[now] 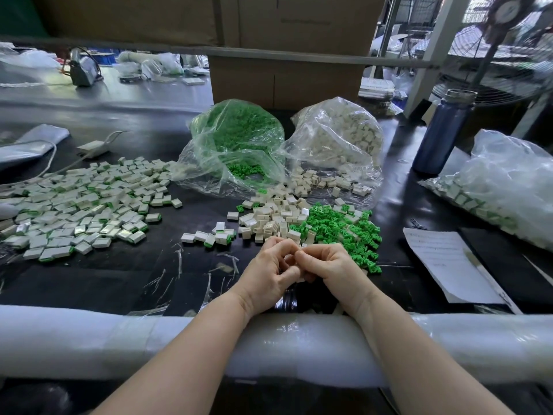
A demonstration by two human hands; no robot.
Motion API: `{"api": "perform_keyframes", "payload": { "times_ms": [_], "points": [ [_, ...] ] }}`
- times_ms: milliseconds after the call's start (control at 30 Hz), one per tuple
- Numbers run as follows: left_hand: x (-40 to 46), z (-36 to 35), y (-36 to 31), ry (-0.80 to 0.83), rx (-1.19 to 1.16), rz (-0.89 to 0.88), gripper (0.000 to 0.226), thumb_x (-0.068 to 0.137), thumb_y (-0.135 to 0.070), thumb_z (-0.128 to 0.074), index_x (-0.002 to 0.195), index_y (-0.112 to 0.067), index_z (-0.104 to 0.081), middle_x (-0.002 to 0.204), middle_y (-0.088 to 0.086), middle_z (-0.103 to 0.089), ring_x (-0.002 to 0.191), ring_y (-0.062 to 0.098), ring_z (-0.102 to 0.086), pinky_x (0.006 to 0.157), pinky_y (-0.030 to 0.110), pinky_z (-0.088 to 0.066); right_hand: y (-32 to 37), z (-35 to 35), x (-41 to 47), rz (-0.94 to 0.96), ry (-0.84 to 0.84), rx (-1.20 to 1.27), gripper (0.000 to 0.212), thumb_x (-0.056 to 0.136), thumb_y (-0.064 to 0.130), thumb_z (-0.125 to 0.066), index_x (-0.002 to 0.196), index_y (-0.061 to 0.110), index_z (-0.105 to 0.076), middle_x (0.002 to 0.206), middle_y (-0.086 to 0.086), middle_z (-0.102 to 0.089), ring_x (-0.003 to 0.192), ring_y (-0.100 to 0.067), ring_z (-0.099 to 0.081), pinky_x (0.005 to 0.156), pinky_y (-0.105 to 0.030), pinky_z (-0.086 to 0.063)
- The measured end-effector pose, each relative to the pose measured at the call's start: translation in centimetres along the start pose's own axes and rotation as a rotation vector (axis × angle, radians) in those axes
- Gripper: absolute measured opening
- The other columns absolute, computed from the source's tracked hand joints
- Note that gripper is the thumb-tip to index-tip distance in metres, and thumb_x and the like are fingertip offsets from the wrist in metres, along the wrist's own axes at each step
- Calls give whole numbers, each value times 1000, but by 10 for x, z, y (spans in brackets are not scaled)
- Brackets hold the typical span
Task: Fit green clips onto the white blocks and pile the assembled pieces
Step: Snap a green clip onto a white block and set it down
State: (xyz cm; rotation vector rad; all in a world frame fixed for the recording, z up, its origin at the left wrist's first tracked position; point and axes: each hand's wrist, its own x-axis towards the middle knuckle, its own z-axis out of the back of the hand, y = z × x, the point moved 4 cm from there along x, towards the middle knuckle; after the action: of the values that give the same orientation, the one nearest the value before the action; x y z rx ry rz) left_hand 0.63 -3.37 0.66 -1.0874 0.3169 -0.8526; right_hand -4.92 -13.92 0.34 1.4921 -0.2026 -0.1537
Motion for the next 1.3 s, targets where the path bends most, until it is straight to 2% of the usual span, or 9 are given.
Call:
{"api": "perform_keyframes", "payload": {
  "times_ms": [100,267,500,733,800,867,967,1133,1300],
  "points": [
    [0,0,0,7,9,1,22,84,-5,-58,80,-26,-53,99,-2,-44,77,16,-49,81,28,-46,0,0,0,0,22,-2,21,90,8,-56,76,9,-72,66,-11,-56,55,-8,-47,53,-17,-39],
    [-1,0,1,28,22,-6,25,83,-8,-61,76,-31,-52,100,-1,-44,81,22,-51,82,33,-47,2,2,-2,-1,27,-12,18,89,3,-55,79,2,-71,50,8,-56,46,0,-44,47,-11,-36],
    [-1,-1,1,40,23,-5,25,83,-8,-59,78,-31,-52,102,2,-45,76,18,-48,81,34,-47,3,2,-3,-12,-3,4,18,89,2,-55,82,-9,-69,46,7,-53,42,-1,-42,44,-12,-34],
    [0,3,-2,-36,-63,1,15,88,-5,-58,85,-20,-56,100,2,-45,74,0,-50,71,7,-42,3,-3,-1,14,-21,-6,24,88,21,-56,78,3,-68,61,-8,-55,53,-11,-47,52,-19,-40],
    [0,4,-1,-64,-85,9,5,88,-10,-60,89,-15,-59,104,7,-47,80,11,-55,75,12,-46,3,-2,-1,25,-43,-12,29,85,31,-54,74,8,-67,60,-8,-56,53,-12,-50,52,-19,-42],
    [1,6,1,-113,-87,34,3,88,-13,-61,90,-15,-61,108,11,-49,80,25,-55,78,24,-51,2,2,0,36,-97,-13,28,89,26,-53,81,3,-67,64,-9,-61,55,-15,-54,54,-21,-47],
    [1,9,4,-163,-61,75,4,88,-15,-61,89,-18,-60,105,12,-54,77,22,-54,76,32,-52,2,5,0,57,-161,-16,12,90,7,-56,90,5,-68,74,-10,-66,59,-13,-60,57,-23,-52],
    [1,7,6,-123,-89,111,3,88,-15,-61,90,-16,-59,93,14,-62,85,36,-61,80,45,-53,9,8,-3,133,-240,-166,11,82,-2,-65,78,8,-68,70,-10,-65,60,-17,-58,61,-35,-54],
    [0,4,5,-85,-75,93,13,88,-17,-61,96,-7,-62,91,16,-65,87,34,-61,82,40,-52,11,7,-4,167,-263,-316,8,79,1,-69,75,8,-67,66,3,-61,57,-1,-52,59,-17,-47]
  ]
}}
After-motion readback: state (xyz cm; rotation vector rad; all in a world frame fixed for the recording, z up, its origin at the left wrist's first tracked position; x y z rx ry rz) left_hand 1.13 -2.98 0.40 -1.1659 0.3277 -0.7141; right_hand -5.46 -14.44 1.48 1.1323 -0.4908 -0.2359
